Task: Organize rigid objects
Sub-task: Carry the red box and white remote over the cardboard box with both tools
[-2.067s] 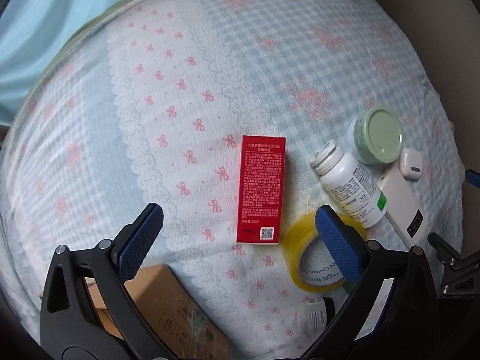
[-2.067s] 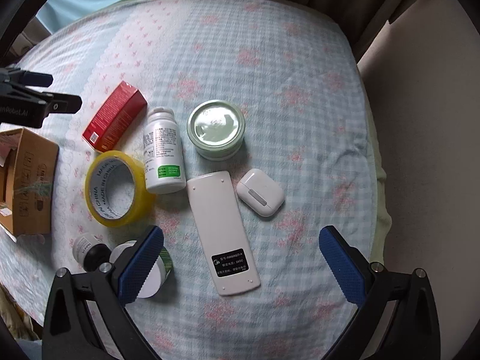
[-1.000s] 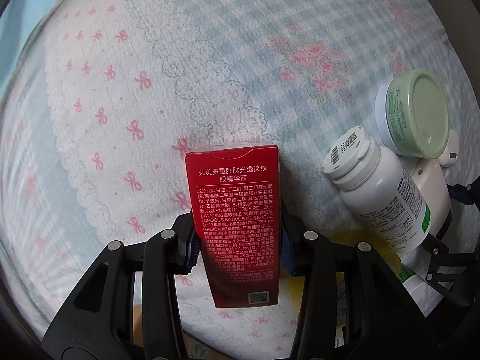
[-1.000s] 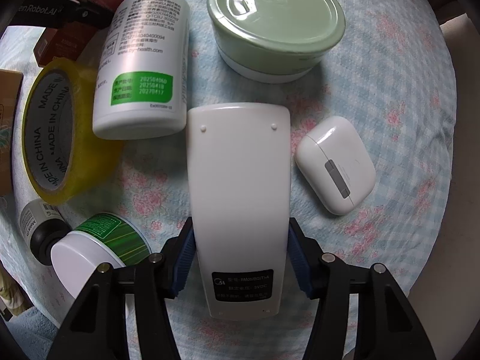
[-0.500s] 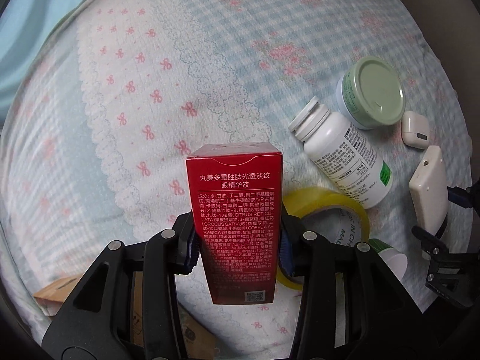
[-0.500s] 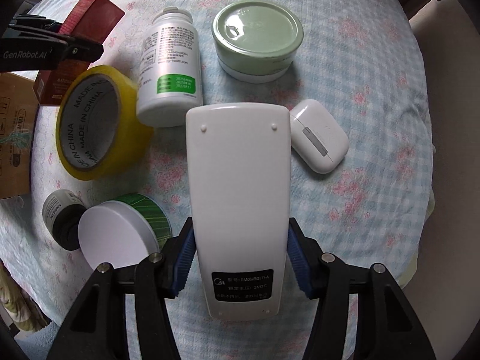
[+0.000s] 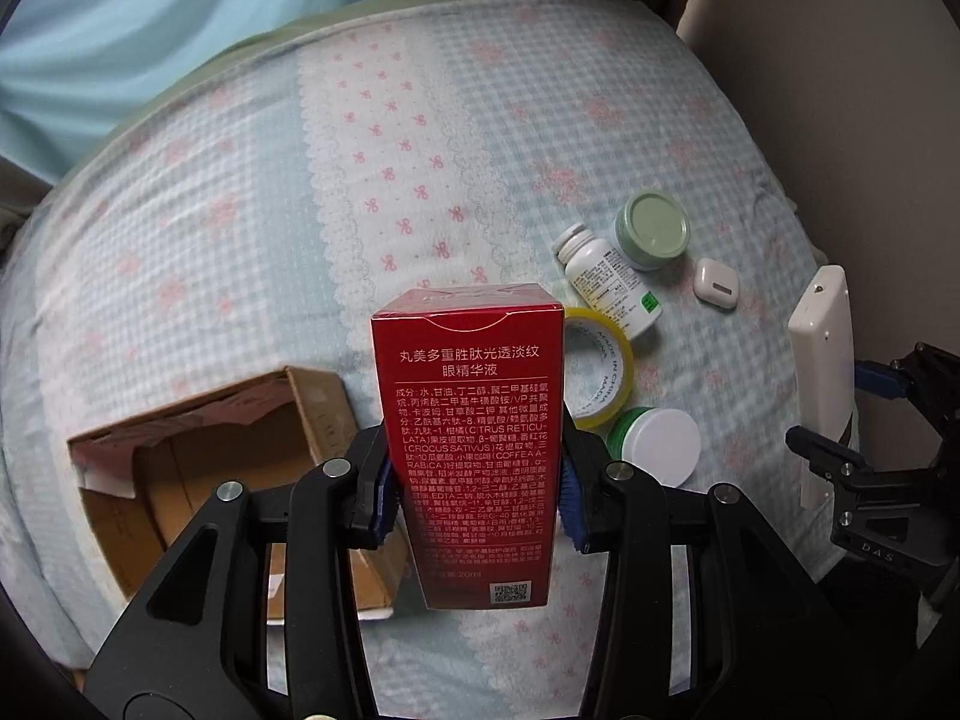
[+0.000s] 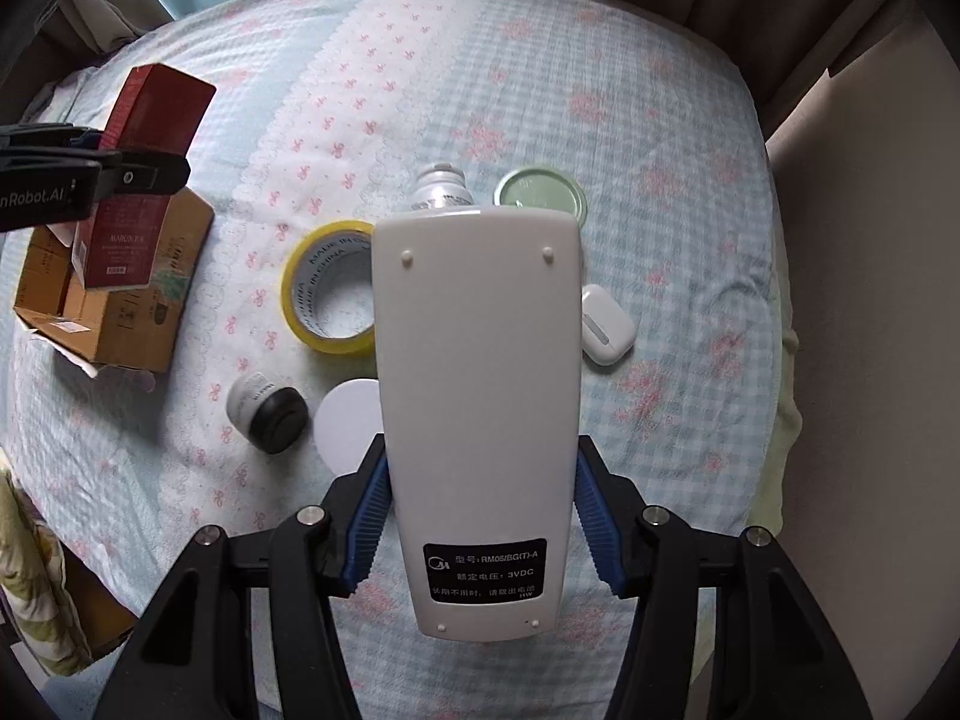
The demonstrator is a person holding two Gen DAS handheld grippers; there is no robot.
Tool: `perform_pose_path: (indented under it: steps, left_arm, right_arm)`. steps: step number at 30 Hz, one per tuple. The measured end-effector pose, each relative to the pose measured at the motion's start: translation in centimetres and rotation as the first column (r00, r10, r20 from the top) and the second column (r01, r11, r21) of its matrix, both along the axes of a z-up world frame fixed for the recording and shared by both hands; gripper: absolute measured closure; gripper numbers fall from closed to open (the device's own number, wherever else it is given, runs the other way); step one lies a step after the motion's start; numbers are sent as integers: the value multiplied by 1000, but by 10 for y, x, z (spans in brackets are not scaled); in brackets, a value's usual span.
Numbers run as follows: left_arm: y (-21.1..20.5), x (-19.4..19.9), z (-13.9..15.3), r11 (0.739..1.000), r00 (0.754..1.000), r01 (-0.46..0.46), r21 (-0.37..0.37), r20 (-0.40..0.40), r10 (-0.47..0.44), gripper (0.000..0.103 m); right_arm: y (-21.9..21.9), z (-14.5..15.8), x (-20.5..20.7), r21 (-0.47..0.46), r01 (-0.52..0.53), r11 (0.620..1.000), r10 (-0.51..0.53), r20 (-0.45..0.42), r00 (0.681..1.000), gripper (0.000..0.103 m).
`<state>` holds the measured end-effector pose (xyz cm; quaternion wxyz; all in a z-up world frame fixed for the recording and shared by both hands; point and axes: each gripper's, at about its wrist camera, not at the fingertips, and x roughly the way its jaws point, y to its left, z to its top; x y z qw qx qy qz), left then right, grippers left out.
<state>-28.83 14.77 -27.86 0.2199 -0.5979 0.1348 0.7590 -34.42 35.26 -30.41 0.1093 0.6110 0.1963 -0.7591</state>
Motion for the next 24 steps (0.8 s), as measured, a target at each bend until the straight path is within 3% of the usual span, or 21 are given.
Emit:
perform_pose_path:
  steps: [5, 11, 18, 24]
  left_arm:
    - [-56, 17, 42, 999, 998, -29, 23, -53, 30, 65]
    - [-145, 18, 67, 996, 993, -69, 52, -90, 73, 65]
    - [-252, 0, 75, 997, 992, -57, 51, -114, 62, 65]
    - [-319, -30, 61, 999, 994, -8, 32, -108, 12, 65]
  right_arm:
    - [-45, 38, 14, -36, -65, 997, 64, -49, 997, 50]
    - [-116, 72, 28, -113, -106, 988, 95, -95, 991, 50]
    - [-218, 89, 50, -180, -106, 978, 85, -122, 989, 50]
    - [-309, 81, 58, -153, -127, 980, 111, -109, 988, 50]
